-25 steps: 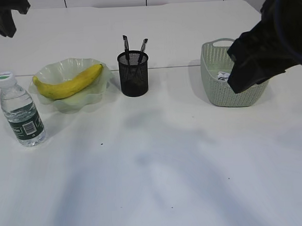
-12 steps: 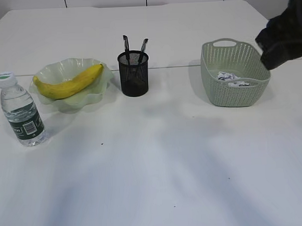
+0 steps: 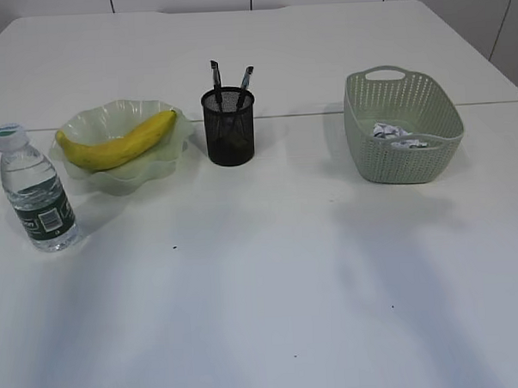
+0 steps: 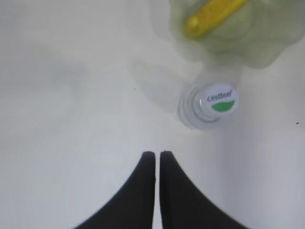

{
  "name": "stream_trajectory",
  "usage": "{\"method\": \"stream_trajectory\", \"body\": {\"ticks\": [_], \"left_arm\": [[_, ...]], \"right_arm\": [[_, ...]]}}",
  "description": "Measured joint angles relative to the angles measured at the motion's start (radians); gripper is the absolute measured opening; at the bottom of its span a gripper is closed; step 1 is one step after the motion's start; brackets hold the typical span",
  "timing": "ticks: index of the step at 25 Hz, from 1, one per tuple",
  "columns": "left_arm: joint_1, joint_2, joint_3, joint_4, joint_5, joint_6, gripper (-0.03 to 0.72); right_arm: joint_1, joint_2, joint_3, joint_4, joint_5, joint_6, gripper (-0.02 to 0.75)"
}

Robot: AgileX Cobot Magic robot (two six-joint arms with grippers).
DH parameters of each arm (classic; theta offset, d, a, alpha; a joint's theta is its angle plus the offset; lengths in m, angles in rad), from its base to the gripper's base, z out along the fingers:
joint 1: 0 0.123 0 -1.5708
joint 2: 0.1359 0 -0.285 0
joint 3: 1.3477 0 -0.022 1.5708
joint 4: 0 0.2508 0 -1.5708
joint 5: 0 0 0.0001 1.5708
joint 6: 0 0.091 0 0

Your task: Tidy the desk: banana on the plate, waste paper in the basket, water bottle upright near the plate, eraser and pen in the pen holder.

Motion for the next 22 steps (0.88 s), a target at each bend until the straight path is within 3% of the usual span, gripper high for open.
{"method": "stream_trajectory", "body": {"ticks": [7, 15, 22], "left_arm": [[0.000, -0.250, 0.238, 0.004, -0.117, -0.058, 0.020], [0.000, -0.403, 0.259, 0.035, -0.097, -0.101, 0.245], [0.000, -0.485, 0.272, 0.039, -0.064, -0.127, 0.294]], "right_arm": [[-0.002, -0.097, 0.000, 0.017, 0.015, 0.014, 0.321], [-0.002, -0.238, 0.000, 0.003, 0.060, 0.022, 0.321], [-0.002, -0.362, 0.049, -0.009, 0.076, 0.035, 0.321]]}}
